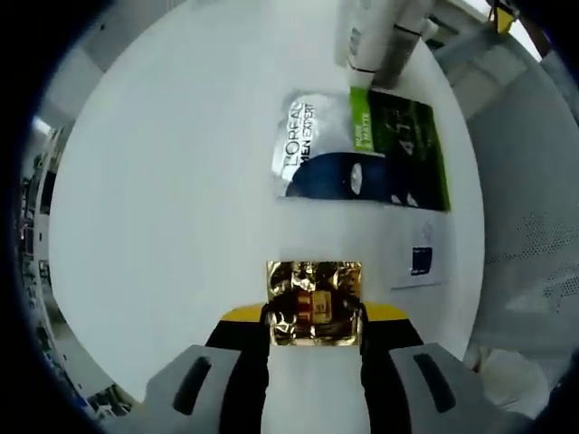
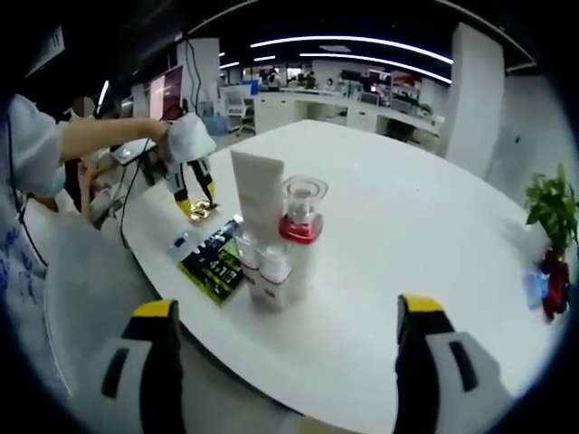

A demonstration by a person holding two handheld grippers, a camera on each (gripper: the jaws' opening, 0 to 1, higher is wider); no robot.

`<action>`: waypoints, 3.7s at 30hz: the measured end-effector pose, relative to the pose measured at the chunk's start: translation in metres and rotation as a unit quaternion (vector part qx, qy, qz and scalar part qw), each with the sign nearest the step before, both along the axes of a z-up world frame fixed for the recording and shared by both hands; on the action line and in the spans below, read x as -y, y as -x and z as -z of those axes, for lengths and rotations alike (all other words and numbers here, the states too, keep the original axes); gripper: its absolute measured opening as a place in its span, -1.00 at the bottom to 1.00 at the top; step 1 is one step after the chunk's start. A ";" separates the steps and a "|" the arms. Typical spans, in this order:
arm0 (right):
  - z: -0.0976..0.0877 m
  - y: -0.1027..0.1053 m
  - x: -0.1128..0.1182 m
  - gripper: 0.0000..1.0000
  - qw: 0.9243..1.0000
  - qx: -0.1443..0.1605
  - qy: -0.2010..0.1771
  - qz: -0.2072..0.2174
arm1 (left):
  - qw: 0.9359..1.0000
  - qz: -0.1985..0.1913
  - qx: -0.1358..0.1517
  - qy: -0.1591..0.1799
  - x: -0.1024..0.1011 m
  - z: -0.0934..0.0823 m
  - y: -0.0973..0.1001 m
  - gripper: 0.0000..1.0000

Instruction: Arrange the skincare products in the storage area until every visible bottle or jar stands upright without overlapping.

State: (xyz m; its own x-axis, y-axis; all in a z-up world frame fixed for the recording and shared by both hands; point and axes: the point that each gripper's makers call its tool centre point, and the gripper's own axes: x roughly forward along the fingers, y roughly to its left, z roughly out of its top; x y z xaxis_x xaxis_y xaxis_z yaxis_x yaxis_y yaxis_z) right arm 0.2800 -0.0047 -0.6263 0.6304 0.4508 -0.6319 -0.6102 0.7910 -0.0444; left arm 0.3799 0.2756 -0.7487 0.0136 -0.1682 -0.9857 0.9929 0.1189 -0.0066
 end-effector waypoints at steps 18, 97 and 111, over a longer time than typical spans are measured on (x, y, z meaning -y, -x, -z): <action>0.000 0.000 0.006 0.99 1.000 0.002 -0.007 0.015 | 1.000 0.002 -0.007 0.000 0.025 0.006 0.005 -0.29; -0.011 0.000 0.002 0.99 1.000 0.021 -0.003 0.002 | 0.987 -0.084 0.091 0.105 0.046 -0.046 0.017 0.16; -0.013 0.005 -0.003 0.99 1.000 0.025 -0.007 -0.006 | 0.968 -0.114 0.135 0.176 0.051 -0.079 0.038 0.39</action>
State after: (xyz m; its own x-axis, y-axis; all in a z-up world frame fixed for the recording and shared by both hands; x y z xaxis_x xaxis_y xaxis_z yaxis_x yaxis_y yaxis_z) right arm 0.2754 -0.0013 -0.6130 0.6548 0.4670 -0.5943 -0.6174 0.7841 -0.0641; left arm 0.3420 0.2246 -0.6702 0.3397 -0.4548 -0.8233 0.9122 0.3727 0.1705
